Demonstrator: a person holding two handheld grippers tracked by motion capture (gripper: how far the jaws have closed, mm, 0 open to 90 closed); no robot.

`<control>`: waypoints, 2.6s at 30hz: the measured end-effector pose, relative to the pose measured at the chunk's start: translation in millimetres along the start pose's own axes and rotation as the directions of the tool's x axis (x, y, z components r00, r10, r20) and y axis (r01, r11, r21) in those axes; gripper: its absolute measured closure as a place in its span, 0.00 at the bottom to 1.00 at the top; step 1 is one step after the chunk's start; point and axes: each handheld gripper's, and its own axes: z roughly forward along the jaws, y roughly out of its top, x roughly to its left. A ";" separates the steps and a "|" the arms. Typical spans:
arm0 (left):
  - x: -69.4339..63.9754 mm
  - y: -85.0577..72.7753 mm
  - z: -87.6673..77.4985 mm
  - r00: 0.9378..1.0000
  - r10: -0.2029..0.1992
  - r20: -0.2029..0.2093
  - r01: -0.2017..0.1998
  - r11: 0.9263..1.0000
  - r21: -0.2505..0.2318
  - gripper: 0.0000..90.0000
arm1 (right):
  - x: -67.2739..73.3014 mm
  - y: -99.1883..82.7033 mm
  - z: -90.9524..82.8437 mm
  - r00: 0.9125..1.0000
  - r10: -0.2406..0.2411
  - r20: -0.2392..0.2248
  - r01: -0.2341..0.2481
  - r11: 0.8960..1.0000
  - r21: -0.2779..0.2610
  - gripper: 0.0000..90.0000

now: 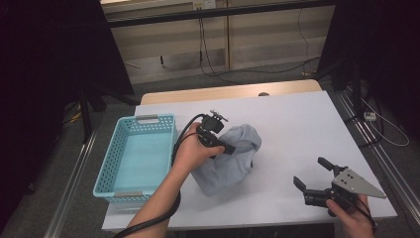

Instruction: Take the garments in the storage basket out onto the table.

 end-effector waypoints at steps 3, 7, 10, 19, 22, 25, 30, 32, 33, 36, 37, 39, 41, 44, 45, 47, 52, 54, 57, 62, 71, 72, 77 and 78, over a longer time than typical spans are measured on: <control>0.3 -2.1 4.7 1.000 0.005 -0.005 -0.005 1.000 -0.004 0.62 | -0.2 -0.2 0.1 1.000 0.003 0.001 -0.003 1.000 -0.001 0.01; 1.6 -4.4 9.1 1.000 0.001 -0.008 -0.001 1.000 -0.009 0.61 | -0.1 -0.3 0.4 1.000 0.002 0.000 -0.002 1.000 0.000 0.01; 3.1 -5.3 10.3 1.000 -0.002 -0.014 0.002 1.000 -0.016 0.59 | 0.0 -0.4 0.5 1.000 0.002 0.001 -0.002 1.000 0.000 0.01; 4.2 -11.4 11.2 1.000 0.001 -0.018 -0.001 1.000 -0.030 0.46 | -0.3 -0.8 0.6 1.000 0.005 0.003 -0.005 1.000 0.003 0.01; 3.9 -13.6 8.5 1.000 -0.004 -0.022 0.003 0.999 -0.048 0.40 | 0.1 -1.0 0.7 1.000 0.006 0.002 -0.006 1.000 0.004 0.01; 5.1 -16.5 3.9 1.000 -0.004 -0.024 0.003 0.998 -0.055 0.37 | 0.3 -1.0 0.9 1.000 0.003 -0.002 -0.003 1.000 0.005 0.01; 5.2 -20.2 -4.0 0.999 -0.003 -0.037 -0.001 0.997 -0.083 0.36 | -0.5 -1.2 0.2 1.000 0.005 0.005 -0.005 1.000 0.007 0.01; 5.9 -23.4 -6.5 0.999 0.005 -0.046 -0.010 0.995 -0.099 0.34 | -1.2 -1.4 -0.1 1.000 0.008 0.007 -0.008 1.000 0.009 0.01; 6.6 -25.4 -7.3 0.999 -0.003 -0.047 -0.003 0.994 -0.111 0.33 | -1.4 -1.4 -0.2 1.000 0.008 0.010 -0.008 1.000 0.010 0.01; 10.4 -32.7 -9.2 0.999 -0.029 -0.030 0.024 0.989 -0.145 0.28 | -2.7 -1.3 -0.2 1.000 0.004 0.019 -0.004 1.000 0.018 0.01; 12.0 -35.0 -10.1 0.999 -0.026 -0.036 0.020 0.989 -0.147 0.28 | -2.7 -1.3 -0.2 1.000 0.004 0.019 -0.004 1.000 0.018 0.01; 12.4 -39.7 -10.3 0.999 -0.029 -0.041 0.021 0.985 -0.171 0.25 | -1.9 -3.3 2.4 1.000 0.001 0.010 -0.002 0.999 0.045 0.01; 12.0 -44.4 -10.4 0.998 -0.022 -0.051 0.012 0.983 -0.185 0.22 | -0.6 -3.7 4.4 1.000 -0.007 0.003 0.007 0.998 0.063 0.01; 13.2 -46.3 -10.5 0.998 -0.021 -0.060 0.010 0.984 -0.178 0.20 | 0.7 -3.8 6.3 1.000 -0.008 -0.003 0.008 0.997 0.077 0.01; 14.0 -46.1 -12.0 0.998 -0.020 -0.066 0.008 0.984 -0.179 0.20 | 1.4 -3.6 7.4 1.000 -0.005 -0.006 0.006 0.997 0.081 0.01; 14.2 -46.0 -14.9 0.997 -0.015 -0.081 0.000 0.984 -0.180 0.19 | 2.8 -2.8 10.0 1.000 -0.003 -0.011 0.004 0.996 0.088 0.01; 11.4 -47.2 -20.0 0.997 0.006 -0.079 -0.019 0.987 -0.160 0.18 | 6.8 -0.2 19.2 1.000 0.009 -0.022 -0.007 0.995 0.103 0.01; 11.0 -48.0 -21.7 0.997 -0.002 -0.082 -0.012 0.986 -0.168 0.17 | 8.6 0.3 23.5 1.000 0.009 -0.024 -0.006 0.994 0.109 0.01; 12.9 -49.1 -23.5 0.996 -0.012 -0.086 -0.004 0.984 -0.178 0.17 | 11.8 1.7 30.0 0.999 0.017 -0.029 -0.013 0.992 0.123 0.01; 16.8 -50.9 -20.8 0.995 -0.046 -0.084 0.030 0.982 -0.187 0.15 | 20.0 5.3 48.2 0.999 0.033 -0.037 -0.027 0.990 0.137 0.02; 16.1 -51.2 -22.8 0.995 -0.040 -0.087 0.021 0.978 -0.207 0.16 | 39.9 11.4 80.9 0.991 0.082 -0.106 -0.063 0.983 0.170 0.05; 15.9 -51.6 -23.6 0.995 -0.041 -0.090 0.021 0.977 -0.212 0.16 | 39.9 11.4 80.9 0.991 0.082 -0.106 -0.063 0.983 0.170 0.05; 19.8 -55.0 -21.6 0.994 -0.066 -0.083 0.046 0.975 -0.216 0.17 | 50.7 14.3 98.4 0.970 0.157 -0.184 -0.120 0.973 0.198 0.17; 20.6 -55.6 -21.3 0.994 -0.068 -0.081 0.049 0.975 -0.217 0.17 | 50.7 14.3 98.4 0.970 0.157 -0.184 -0.120 0.973 0.198 0.17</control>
